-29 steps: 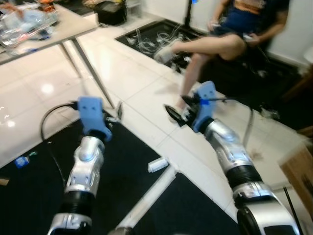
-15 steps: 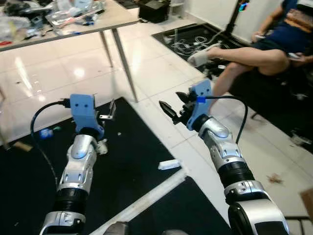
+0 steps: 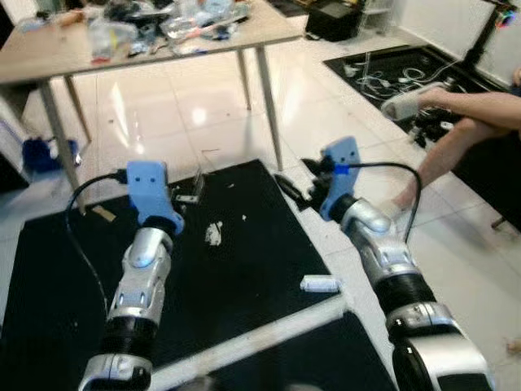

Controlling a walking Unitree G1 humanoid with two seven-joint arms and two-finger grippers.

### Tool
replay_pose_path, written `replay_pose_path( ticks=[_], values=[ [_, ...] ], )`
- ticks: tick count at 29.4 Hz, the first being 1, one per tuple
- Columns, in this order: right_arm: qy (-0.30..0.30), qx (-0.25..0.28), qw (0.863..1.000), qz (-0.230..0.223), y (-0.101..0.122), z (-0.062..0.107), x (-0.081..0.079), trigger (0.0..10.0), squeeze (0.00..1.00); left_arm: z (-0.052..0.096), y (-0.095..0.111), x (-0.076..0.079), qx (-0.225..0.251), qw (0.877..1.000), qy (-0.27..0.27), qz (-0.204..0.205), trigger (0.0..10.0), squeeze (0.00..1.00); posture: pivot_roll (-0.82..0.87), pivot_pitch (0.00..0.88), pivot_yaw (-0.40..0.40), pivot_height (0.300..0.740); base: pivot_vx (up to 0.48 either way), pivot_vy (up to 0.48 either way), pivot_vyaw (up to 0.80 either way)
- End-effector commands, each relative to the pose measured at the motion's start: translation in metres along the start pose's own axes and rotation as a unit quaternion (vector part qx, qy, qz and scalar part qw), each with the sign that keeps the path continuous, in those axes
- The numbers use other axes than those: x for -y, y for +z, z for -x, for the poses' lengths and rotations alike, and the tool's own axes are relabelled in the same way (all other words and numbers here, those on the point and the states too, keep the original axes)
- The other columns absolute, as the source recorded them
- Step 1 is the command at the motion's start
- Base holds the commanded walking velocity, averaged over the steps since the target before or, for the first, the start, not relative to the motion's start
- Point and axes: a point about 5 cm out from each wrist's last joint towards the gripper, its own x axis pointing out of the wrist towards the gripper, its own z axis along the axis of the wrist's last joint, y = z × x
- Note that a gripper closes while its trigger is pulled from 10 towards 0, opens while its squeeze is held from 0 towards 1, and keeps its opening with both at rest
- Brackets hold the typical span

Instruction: Picking trash to rubbish bin

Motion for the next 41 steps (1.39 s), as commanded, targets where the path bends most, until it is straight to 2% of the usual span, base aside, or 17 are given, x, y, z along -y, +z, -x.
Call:
replay_pose_path(
  ticks=[1,41],
  values=[
    [-0.003,-0.011,1.000,-0.008,-0.0046,0.0014,0.0005,10.0,0.00,0.0004,-0.0022,0.0032,-0.004,1.000,-0.010,0.005,10.0,0.00,-0.04,0.000,-0.021,0.740,0.480,0.000,0.00],
    [-0.006,-0.015,1.000,-0.008,-0.0045,0.0008,0.0013,10.0,0.00,0.0004,-0.0022,0.0036,-0.004,1.000,-0.016,0.012,10.0,0.00,-0.04,0.000,-0.023,0.740,0.480,0.000,0.00]
  ],
)
